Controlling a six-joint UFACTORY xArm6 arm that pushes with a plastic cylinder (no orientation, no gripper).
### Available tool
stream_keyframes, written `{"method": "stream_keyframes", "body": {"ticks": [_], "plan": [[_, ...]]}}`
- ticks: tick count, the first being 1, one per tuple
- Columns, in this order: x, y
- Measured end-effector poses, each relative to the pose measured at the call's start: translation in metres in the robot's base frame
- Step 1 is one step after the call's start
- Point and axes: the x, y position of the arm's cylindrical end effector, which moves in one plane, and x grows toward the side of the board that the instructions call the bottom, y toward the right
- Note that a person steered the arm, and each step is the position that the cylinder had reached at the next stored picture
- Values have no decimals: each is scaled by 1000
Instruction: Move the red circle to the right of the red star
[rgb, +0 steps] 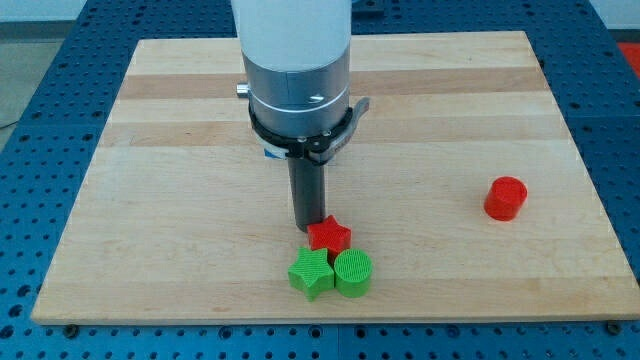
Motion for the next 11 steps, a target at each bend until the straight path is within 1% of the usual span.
{"method": "stream_keyframes", "body": {"ticks": [1,3,4,5,6,7,8,9,10,11], "plan": [[-28,9],[-87,131],[-121,204],[-119,310],[-89,351],[-40,330],[-15,257],[-15,190],[-19,199],[-40,191]]}}
